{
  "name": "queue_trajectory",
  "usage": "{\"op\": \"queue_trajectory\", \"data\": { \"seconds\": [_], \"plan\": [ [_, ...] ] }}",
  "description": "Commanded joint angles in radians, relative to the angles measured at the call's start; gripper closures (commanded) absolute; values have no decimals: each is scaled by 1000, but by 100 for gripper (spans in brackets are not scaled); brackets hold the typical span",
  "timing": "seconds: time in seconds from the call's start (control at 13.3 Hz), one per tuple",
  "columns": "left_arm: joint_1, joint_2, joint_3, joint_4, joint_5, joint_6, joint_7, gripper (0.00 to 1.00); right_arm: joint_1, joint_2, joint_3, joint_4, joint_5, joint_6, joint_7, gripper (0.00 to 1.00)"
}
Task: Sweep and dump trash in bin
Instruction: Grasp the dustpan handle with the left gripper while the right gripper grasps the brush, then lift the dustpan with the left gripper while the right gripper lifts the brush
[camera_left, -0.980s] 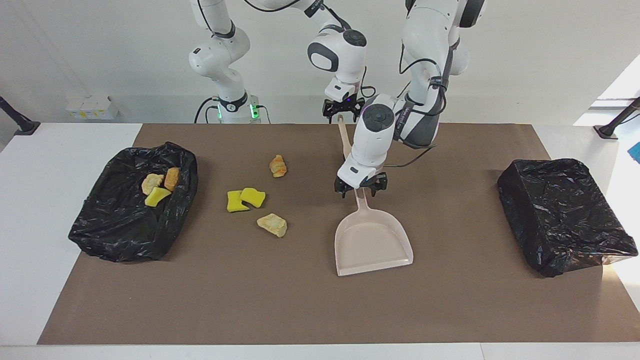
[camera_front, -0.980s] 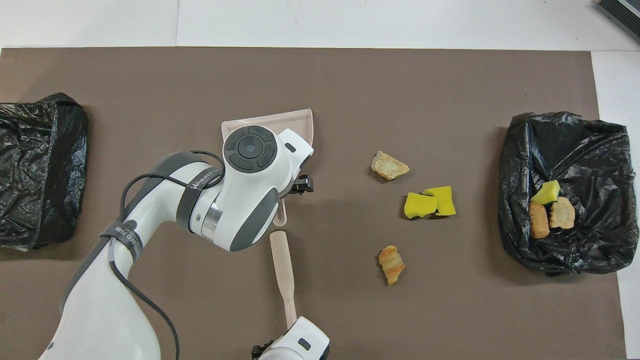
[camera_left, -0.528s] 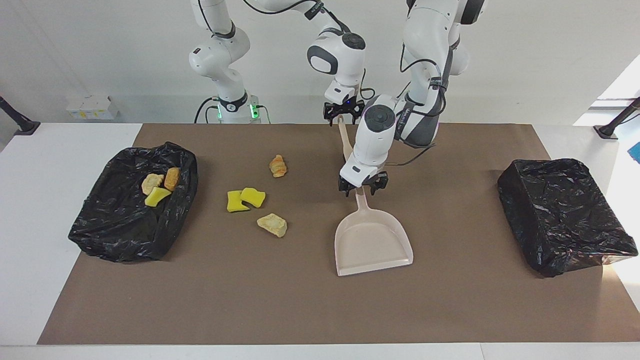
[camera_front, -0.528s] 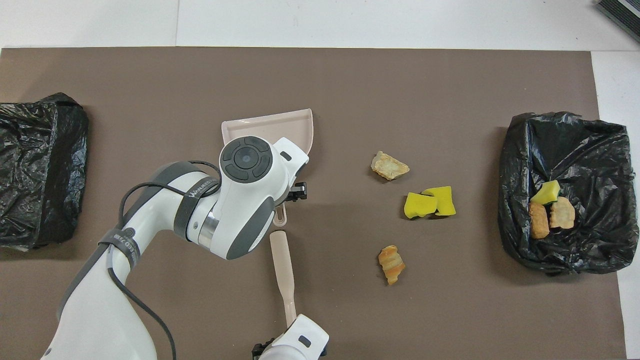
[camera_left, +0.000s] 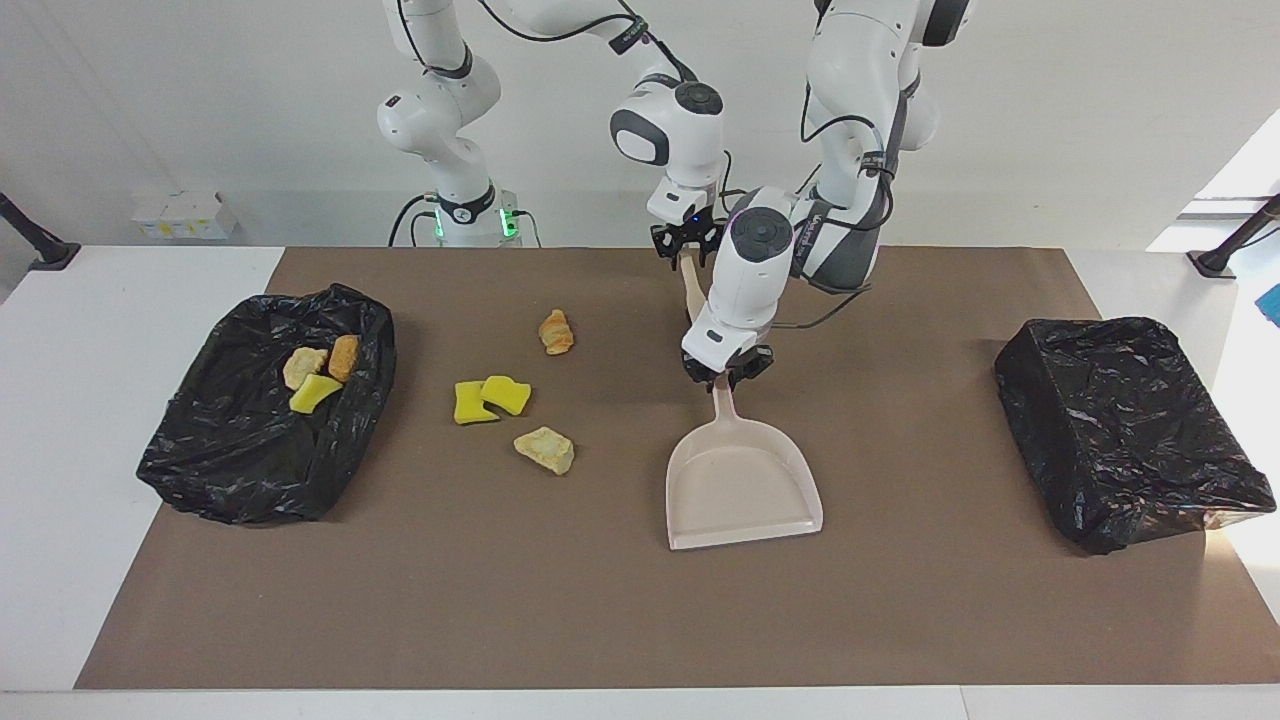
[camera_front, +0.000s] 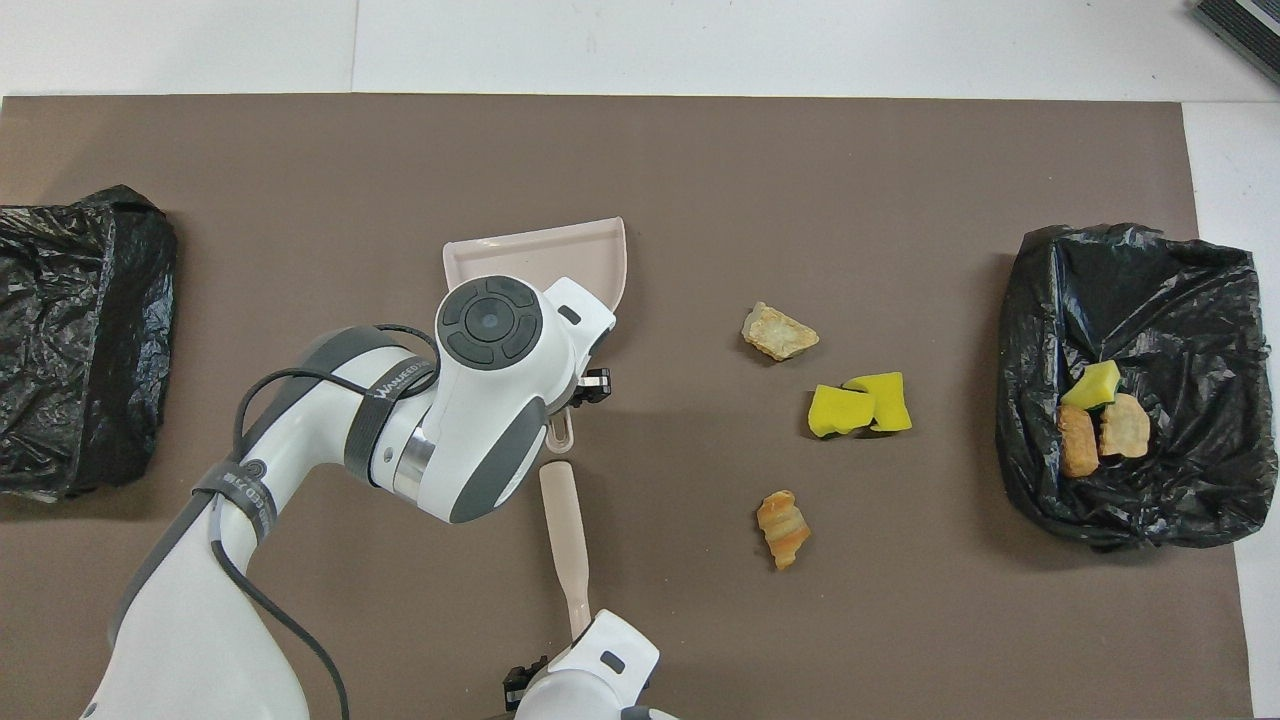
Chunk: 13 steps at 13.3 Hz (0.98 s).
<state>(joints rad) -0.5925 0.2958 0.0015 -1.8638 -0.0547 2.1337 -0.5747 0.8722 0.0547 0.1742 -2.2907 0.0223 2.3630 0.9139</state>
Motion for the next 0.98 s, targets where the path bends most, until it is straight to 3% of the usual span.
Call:
{"op": "queue_trajectory", "data": {
  "seconds": [0.0, 0.08, 0.53, 0.91],
  "plan": [
    [8, -21, 20, -11, -5, 20, 51, 100, -9, -4, 2, -7, 10, 18, -23, 94],
    [35, -21, 22, 1, 1, 19, 94, 100, -9, -4, 1, -9, 10, 15, -18, 100],
    [230, -30, 23, 94, 6, -14, 454, 100, -76, -93, -1, -7, 8, -68, 45, 100],
    [414, -32, 23, 152, 6, -118, 974, 100, -87, -61, 4, -7, 22, -39, 36, 100]
  ]
}}
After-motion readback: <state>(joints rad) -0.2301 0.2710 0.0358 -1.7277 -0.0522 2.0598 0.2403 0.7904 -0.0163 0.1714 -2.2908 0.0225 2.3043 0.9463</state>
